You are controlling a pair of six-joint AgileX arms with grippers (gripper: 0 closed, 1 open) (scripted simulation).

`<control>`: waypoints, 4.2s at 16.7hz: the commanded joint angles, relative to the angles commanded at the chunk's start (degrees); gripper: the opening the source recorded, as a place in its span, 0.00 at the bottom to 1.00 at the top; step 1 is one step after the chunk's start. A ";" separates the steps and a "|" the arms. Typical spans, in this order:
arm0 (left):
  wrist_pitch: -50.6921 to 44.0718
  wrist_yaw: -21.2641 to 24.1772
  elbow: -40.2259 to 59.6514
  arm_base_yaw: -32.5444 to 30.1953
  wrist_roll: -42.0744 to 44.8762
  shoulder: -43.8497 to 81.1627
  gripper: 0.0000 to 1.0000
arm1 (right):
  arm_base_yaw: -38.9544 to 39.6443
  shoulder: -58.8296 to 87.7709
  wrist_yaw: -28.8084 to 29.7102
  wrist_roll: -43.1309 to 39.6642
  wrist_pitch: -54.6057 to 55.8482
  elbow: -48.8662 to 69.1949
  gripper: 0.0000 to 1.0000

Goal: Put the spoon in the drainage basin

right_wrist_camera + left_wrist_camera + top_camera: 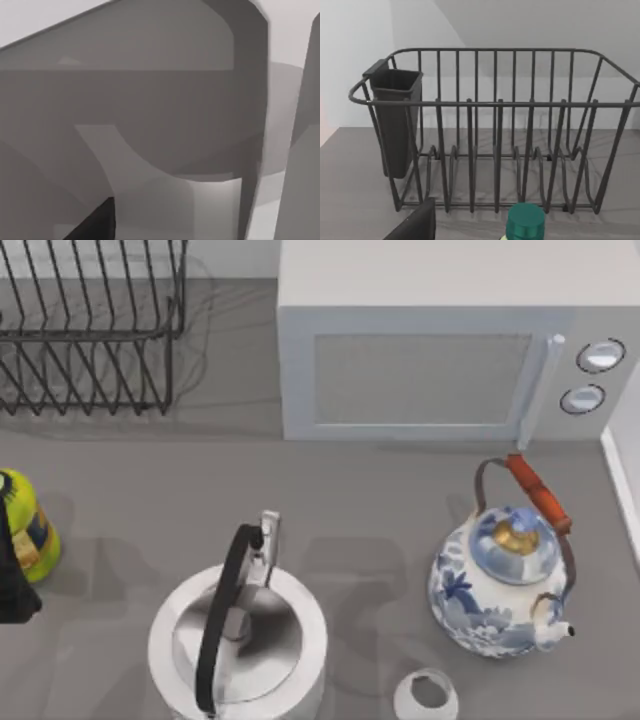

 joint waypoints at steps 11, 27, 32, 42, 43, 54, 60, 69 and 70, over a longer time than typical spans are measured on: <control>0.00 0.00 0.00 0.00 0.00 0.00 1.00 | -0.30 -8.72 -0.02 -0.42 -24.06 14.61 0.00; 0.00 0.00 0.00 0.00 0.00 0.00 1.00 | 5.01 11.50 0.58 5.50 -36.07 42.60 0.00; 0.00 0.00 0.00 0.00 0.00 0.00 1.00 | 10.58 32.09 1.14 11.35 -46.39 72.68 0.00; 0.00 0.00 0.00 0.00 0.00 0.00 1.00 | 21.38 63.26 2.44 22.20 -60.60 120.89 0.00; 0.00 0.00 0.00 0.00 0.00 0.00 1.00 | 22.01 64.74 2.56 22.80 -61.17 123.02 0.00; 0.00 0.00 0.00 0.00 0.00 0.00 1.00 | 22.77 64.64 2.57 23.52 -58.22 121.41 0.00; 0.00 0.00 0.00 0.00 0.00 0.00 1.00 | 22.93 59.50 2.51 23.51 -46.85 102.83 0.00; 0.00 0.00 0.00 0.00 0.00 0.00 1.00 | 22.92 58.14 2.61 23.57 -43.52 98.85 0.15; 0.00 0.00 0.00 0.00 0.00 0.00 1.00 | 22.92 58.14 2.61 23.57 -43.52 98.85 0.23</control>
